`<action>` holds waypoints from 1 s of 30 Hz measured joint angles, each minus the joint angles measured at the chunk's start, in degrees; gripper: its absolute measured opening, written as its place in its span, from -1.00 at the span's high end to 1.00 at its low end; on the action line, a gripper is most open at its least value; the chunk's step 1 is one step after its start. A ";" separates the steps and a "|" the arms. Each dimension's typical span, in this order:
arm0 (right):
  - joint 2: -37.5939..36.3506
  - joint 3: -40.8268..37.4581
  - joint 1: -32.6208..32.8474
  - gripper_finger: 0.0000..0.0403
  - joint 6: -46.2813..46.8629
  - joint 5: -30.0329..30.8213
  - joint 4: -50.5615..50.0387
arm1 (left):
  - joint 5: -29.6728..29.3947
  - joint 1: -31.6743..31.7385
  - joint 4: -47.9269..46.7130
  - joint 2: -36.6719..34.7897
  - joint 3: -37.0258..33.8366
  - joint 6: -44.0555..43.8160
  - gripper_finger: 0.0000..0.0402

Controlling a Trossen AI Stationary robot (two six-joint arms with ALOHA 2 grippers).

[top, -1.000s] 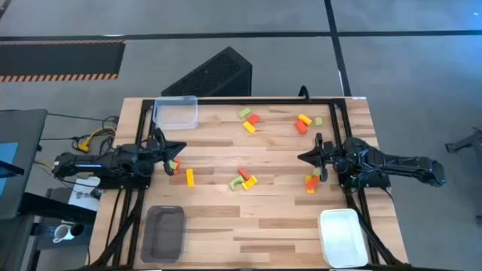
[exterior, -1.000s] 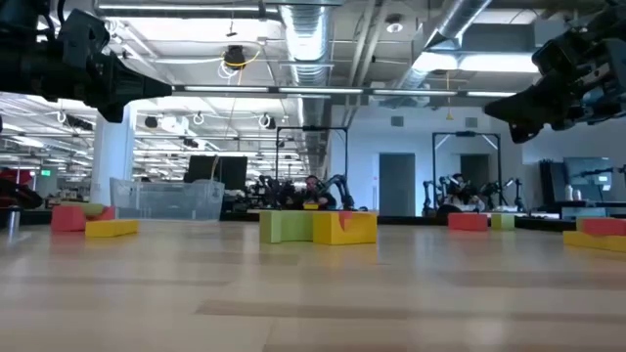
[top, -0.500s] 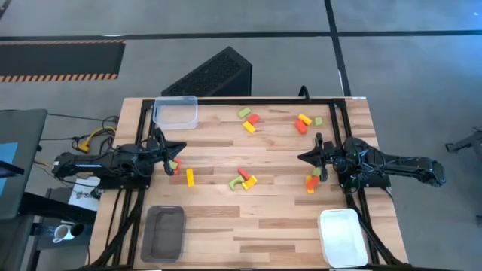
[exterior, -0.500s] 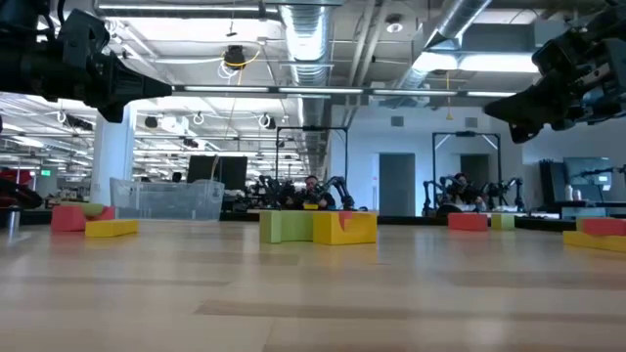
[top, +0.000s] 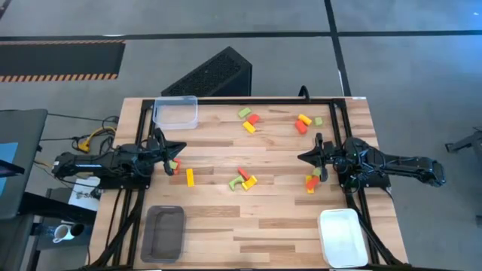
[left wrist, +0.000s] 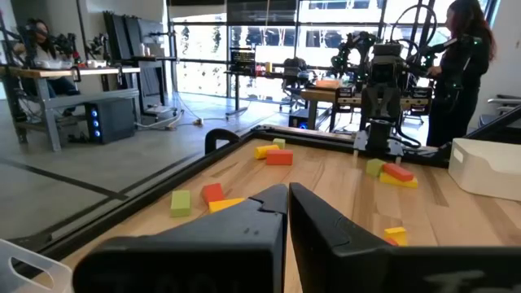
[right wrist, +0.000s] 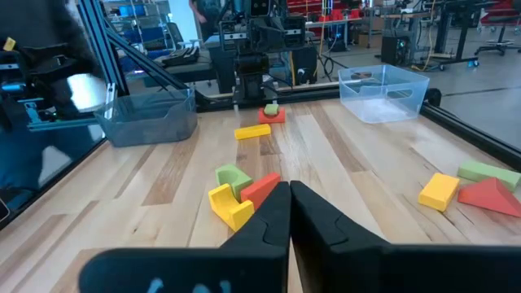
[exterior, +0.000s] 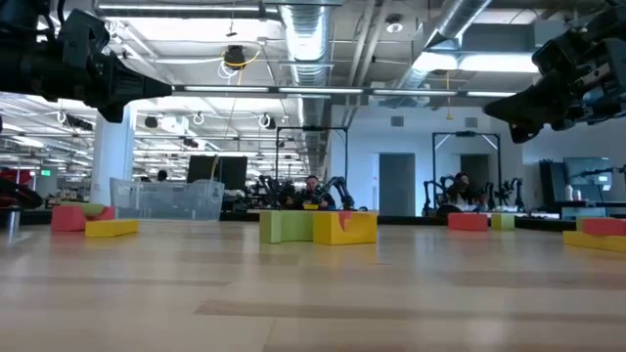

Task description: Sort & place blocks by color

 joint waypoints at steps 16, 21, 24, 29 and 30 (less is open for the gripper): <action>0.00 0.02 0.00 0.86 0.00 0.00 0.00 | 0.01 -0.01 0.00 0.01 0.00 0.01 1.00; 0.00 0.00 -0.01 0.86 0.00 0.02 -0.01 | -0.01 -0.01 0.00 -0.01 0.00 -0.01 1.00; 0.02 0.00 -0.02 0.87 0.00 0.02 -0.02 | 0.00 -0.01 0.00 0.01 0.00 0.01 1.00; 0.02 0.01 -0.01 0.86 -0.01 0.00 -0.01 | -0.14 -0.01 0.02 0.01 0.00 0.73 1.00; 0.01 0.01 0.00 0.86 -0.01 0.01 -0.01 | -0.21 0.00 0.01 0.01 0.00 1.35 1.00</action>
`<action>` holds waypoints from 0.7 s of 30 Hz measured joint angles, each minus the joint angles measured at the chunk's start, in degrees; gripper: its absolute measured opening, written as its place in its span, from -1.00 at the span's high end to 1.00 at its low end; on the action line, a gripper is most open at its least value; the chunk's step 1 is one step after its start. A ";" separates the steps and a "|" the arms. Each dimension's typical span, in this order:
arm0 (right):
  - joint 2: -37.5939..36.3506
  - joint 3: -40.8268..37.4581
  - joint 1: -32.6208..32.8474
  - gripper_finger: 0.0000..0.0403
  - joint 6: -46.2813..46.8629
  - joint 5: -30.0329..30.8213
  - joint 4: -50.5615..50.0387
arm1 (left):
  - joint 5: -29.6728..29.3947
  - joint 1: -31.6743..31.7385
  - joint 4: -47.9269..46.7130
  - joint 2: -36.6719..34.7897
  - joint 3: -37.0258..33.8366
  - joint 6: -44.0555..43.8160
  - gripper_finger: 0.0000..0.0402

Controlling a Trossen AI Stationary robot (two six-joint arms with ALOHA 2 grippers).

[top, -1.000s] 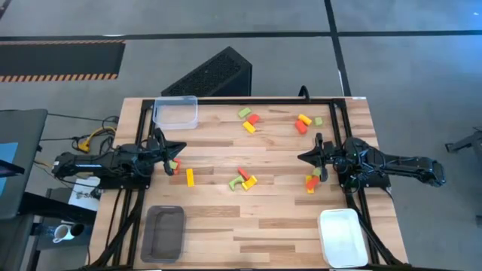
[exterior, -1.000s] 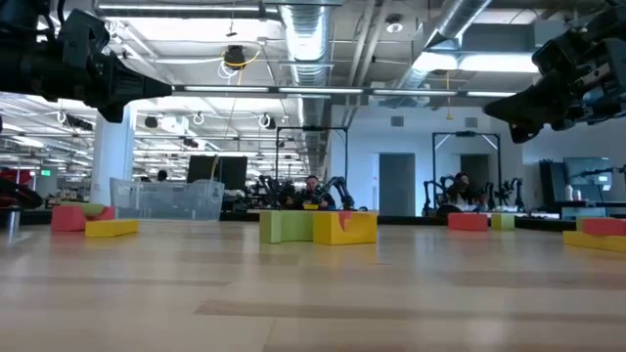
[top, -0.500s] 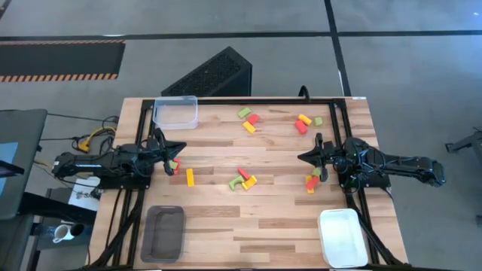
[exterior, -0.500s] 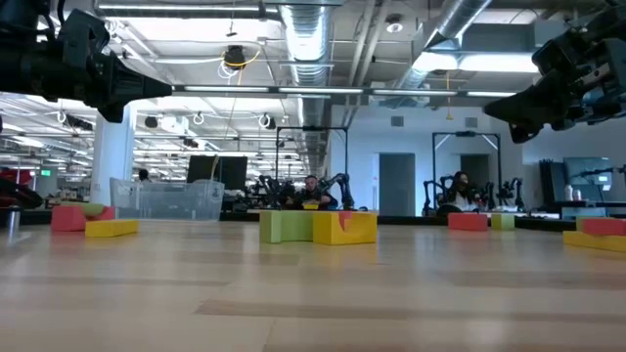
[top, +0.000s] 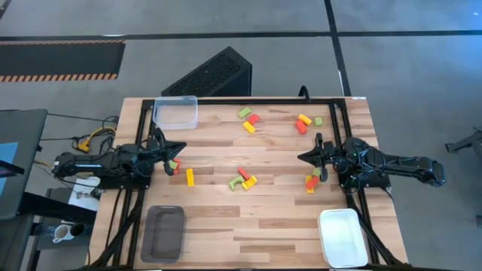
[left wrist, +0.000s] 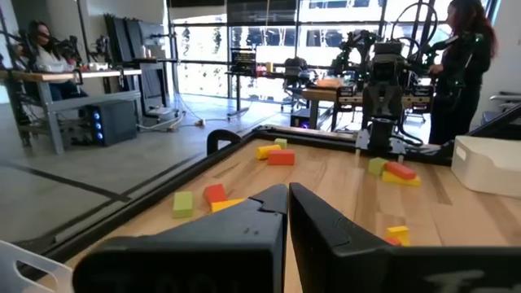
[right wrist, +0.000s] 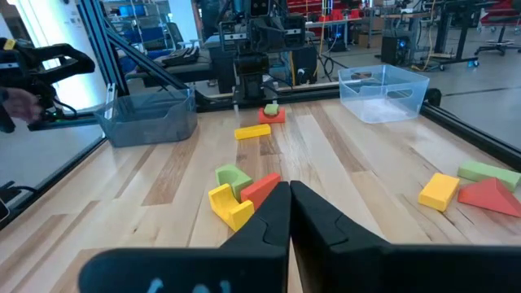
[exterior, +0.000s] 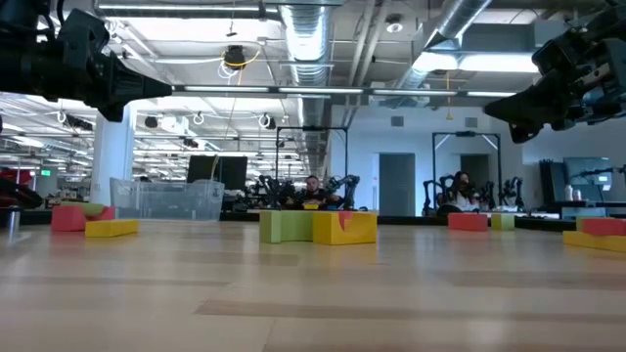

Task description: Sort & place blocks by color

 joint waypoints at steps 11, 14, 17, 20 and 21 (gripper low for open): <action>-0.01 0.00 0.00 0.86 0.00 0.00 0.00 | 0.34 -0.01 0.37 -0.03 -0.04 -20.06 1.00; -0.01 0.00 -0.01 0.86 0.00 -0.01 0.00 | 0.26 -0.01 1.81 -0.13 -0.09 -36.53 1.00; -0.02 -0.01 -0.02 0.86 0.01 0.01 0.01 | -1.19 0.00 1.09 -0.11 -0.09 -47.16 1.00; 0.00 0.00 -0.01 0.87 -0.01 0.00 0.01 | -1.81 0.01 0.40 -0.11 -0.09 -51.69 1.00; 0.00 -0.02 -0.01 0.86 0.00 0.01 0.01 | -1.86 0.00 0.40 -0.11 -0.09 -52.01 1.00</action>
